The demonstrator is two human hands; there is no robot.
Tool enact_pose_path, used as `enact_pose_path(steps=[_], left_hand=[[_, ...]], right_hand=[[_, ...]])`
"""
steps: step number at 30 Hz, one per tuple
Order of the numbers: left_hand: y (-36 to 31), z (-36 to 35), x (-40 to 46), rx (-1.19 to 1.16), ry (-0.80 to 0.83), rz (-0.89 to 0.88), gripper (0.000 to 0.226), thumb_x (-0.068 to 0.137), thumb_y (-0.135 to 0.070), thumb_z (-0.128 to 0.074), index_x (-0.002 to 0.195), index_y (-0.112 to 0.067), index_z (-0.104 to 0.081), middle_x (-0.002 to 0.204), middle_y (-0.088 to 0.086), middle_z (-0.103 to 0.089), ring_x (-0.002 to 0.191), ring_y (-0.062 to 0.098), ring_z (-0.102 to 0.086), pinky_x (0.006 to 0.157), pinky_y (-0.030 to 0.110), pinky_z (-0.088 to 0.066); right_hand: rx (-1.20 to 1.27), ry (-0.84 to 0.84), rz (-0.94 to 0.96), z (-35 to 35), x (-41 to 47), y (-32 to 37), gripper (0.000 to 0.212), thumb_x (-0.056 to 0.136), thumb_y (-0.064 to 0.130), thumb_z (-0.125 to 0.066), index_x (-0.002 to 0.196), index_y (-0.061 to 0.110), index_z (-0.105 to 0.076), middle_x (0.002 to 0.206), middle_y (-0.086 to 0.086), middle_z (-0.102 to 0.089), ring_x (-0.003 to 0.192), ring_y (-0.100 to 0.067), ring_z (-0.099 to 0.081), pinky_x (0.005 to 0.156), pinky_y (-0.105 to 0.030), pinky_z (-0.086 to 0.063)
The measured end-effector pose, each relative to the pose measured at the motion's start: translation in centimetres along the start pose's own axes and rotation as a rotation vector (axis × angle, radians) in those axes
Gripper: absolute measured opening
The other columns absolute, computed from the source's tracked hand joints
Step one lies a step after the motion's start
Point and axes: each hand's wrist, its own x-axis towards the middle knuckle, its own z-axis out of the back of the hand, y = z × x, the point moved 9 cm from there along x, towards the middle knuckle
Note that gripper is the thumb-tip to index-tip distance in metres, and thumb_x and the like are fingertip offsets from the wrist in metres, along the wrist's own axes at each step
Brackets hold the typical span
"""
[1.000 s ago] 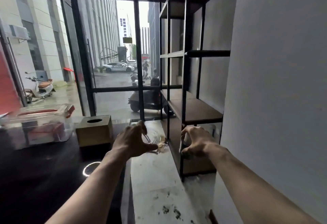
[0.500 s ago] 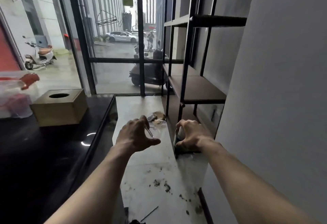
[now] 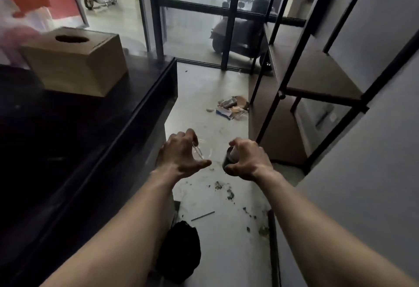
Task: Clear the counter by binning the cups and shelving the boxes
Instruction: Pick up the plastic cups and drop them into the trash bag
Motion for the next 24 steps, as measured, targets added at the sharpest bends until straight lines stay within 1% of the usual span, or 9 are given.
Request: enact_pose_path(steps=[4, 8, 10, 13, 17, 20, 24], left_hand=[[3.4, -2.3, -1.0, 0.013, -0.038, 0.122, 0.06, 0.059, -0.059, -0.083, 0.099, -0.024, -0.056, 0.103, 0.0, -0.067, 0.098, 0.024, -0.062, 0.08, 0.036, -0.052], [7.0, -5.7, -3.3, 0.013, -0.011, 0.266, 0.06, 0.058, -0.061, -0.081, 0.1, -0.025, -0.055, 0.105, 0.001, -0.065, 0.102, 0.024, -0.06, 0.086, 0.037, -0.05], [8.7, -7.5, -4.9, 0.024, -0.011, 0.32, 0.061, 0.058, -0.062, -0.081, 0.099, -0.026, -0.054, 0.104, 0.0, -0.065, 0.101, 0.024, -0.06, 0.084, 0.038, -0.051], [11.1, -11.0, -7.4, 0.041, -0.012, 0.389, 0.06, 0.06, -0.061, -0.083, 0.098, -0.026, -0.053, 0.103, 0.0, -0.065, 0.098, 0.023, -0.06, 0.082, 0.036, -0.05], [14.5, -18.1, -10.6, 0.037, 0.012, 0.459, 0.057, 0.06, -0.056, -0.085, 0.095, -0.025, -0.053, 0.1, -0.002, -0.064, 0.098, 0.025, -0.059, 0.082, 0.036, -0.047], [17.4, -24.8, -13.0, 0.028, 0.066, 0.498, 0.057, 0.059, -0.056, -0.085, 0.094, -0.027, -0.051, 0.098, -0.003, -0.062, 0.097, 0.023, -0.058, 0.082, 0.035, -0.046], [21.8, -33.6, -15.5, 0.039, 0.144, 0.555, 0.057, 0.058, -0.054, -0.086, 0.094, -0.024, -0.053, 0.095, -0.002, -0.062, 0.095, 0.025, -0.058, 0.082, 0.038, -0.046]], right_hand=[[-0.001, 0.073, 0.052, -4.9, 2.6, -0.8, 0.069, 0.076, 0.025, -0.081, 0.139, 0.021, -0.055, 0.132, -0.011, -0.062, 0.118, -0.036, -0.062, 0.095, -0.04, -0.053], [0.018, 0.141, 0.111, -10.3, 3.7, -1.8, 0.063, 0.079, 0.027, -0.077, 0.138, 0.022, -0.055, 0.131, -0.01, -0.061, 0.116, -0.038, -0.062, 0.092, -0.04, -0.053], [0.024, 0.193, 0.14, -13.1, 4.1, -2.5, 0.063, 0.079, 0.026, -0.078, 0.138, 0.021, -0.054, 0.133, -0.01, -0.06, 0.116, -0.038, -0.062, 0.092, -0.04, -0.052], [0.001, 0.238, 0.192, -17.7, 4.4, -3.5, 0.061, 0.082, 0.029, -0.077, 0.137, 0.02, -0.054, 0.13, -0.01, -0.06, 0.112, -0.038, -0.063, 0.089, -0.043, -0.053], [-0.024, 0.317, 0.205, -25.5, 4.6, -6.2, 0.062, 0.082, 0.03, -0.078, 0.136, 0.021, -0.051, 0.128, -0.009, -0.058, 0.109, -0.039, -0.064, 0.087, -0.044, -0.055], [-0.034, 0.357, 0.203, -32.1, 4.9, -8.7, 0.062, 0.081, 0.028, -0.078, 0.136, 0.022, -0.051, 0.13, -0.007, -0.057, 0.11, -0.037, -0.064, 0.085, -0.043, -0.054], [-0.016, 0.424, 0.183, -41.0, 5.3, -11.6, 0.06, 0.081, 0.026, -0.078, 0.136, 0.021, -0.051, 0.129, -0.006, -0.057, 0.11, -0.035, -0.064, 0.084, -0.041, -0.052]])
